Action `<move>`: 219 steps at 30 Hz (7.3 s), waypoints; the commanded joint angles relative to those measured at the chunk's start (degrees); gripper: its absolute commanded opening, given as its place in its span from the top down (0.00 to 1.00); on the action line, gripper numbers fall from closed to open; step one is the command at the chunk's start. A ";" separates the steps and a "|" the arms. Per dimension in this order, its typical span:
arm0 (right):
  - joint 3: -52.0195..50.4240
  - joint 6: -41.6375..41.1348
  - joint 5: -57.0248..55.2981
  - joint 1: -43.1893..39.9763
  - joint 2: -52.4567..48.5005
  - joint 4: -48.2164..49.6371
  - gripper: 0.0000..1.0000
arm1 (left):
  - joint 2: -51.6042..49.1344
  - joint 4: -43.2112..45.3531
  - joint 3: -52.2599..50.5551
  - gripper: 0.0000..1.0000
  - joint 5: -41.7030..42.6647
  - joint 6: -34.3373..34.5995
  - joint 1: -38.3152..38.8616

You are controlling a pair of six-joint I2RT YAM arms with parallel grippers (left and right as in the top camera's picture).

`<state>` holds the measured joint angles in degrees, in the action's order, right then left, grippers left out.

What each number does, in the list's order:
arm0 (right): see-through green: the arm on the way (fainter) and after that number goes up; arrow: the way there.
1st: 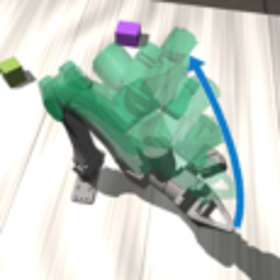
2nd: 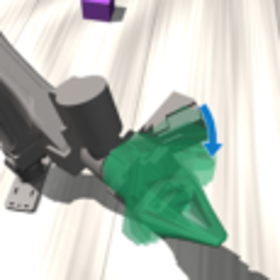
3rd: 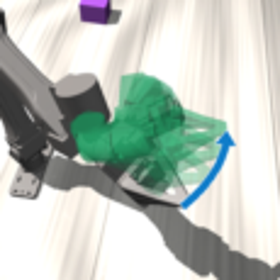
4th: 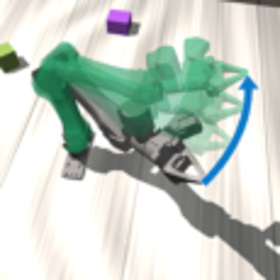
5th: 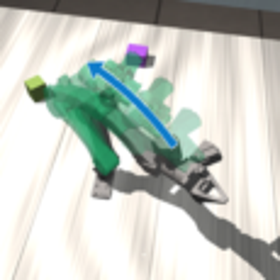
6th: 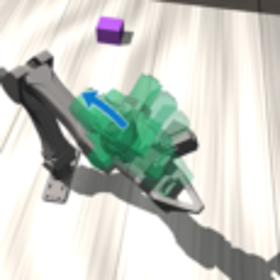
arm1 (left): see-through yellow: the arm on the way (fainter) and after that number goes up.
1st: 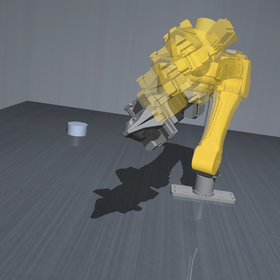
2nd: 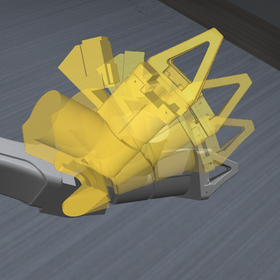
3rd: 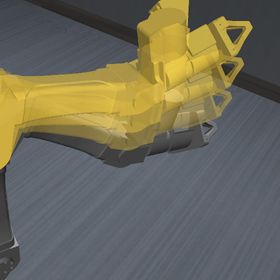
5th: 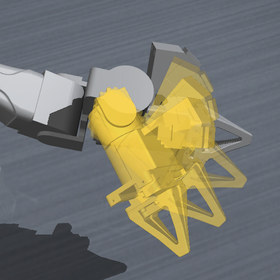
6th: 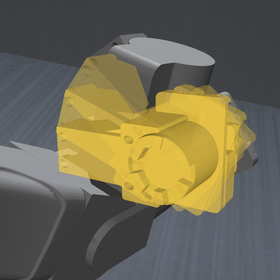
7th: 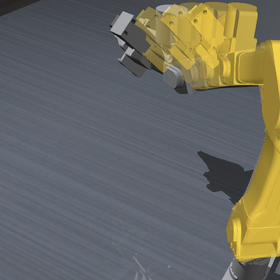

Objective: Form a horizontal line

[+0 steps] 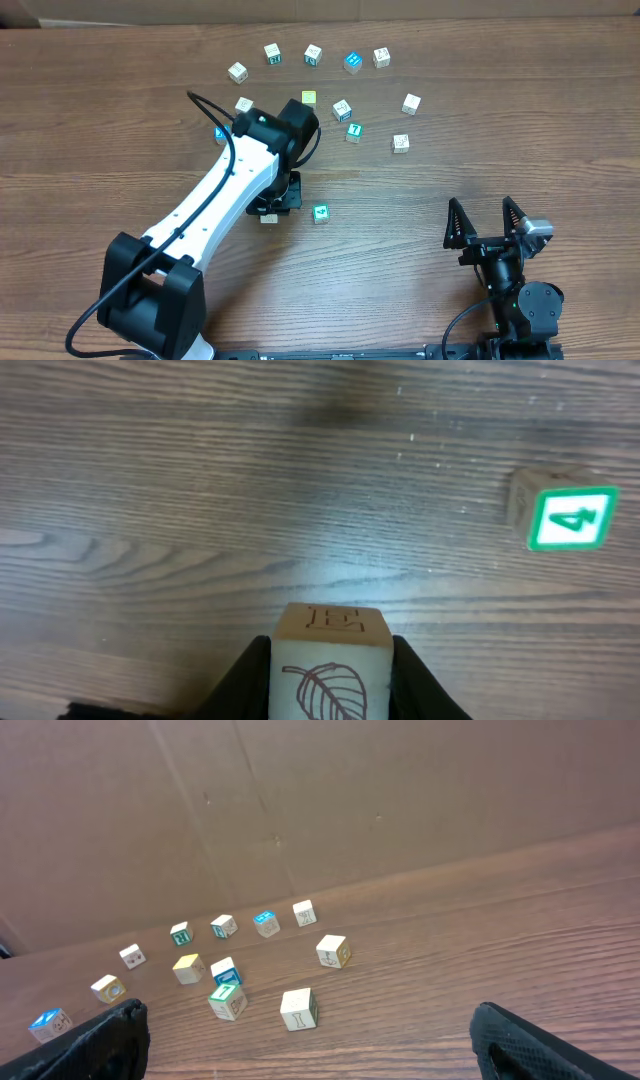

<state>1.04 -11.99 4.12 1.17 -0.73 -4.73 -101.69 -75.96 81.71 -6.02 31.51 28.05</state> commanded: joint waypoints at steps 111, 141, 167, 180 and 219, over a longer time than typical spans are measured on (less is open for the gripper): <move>-0.57 0.07 0.04 -0.17 0.57 0.31 0.00 | 0.11 27.39 -18.73 0.43 4.28 6.23 2.03; -0.57 0.07 0.04 -0.17 0.57 0.31 0.00 | 0.11 27.89 -18.73 0.41 4.11 6.21 2.03; -0.57 0.07 0.07 -0.17 0.57 0.31 0.00 | 0.11 27.32 -18.75 0.55 4.11 6.19 2.03; -0.57 0.07 0.04 -0.17 0.57 0.31 0.00 | 0.11 29.18 -20.87 0.63 4.00 6.19 2.03; -0.57 0.07 0.04 -0.17 0.57 0.31 0.00 | 0.11 31.69 -20.87 0.75 5.66 8.81 1.97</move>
<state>1.04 -11.97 4.12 1.17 -0.73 -4.69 -101.69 -44.95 61.25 -1.23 39.09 29.65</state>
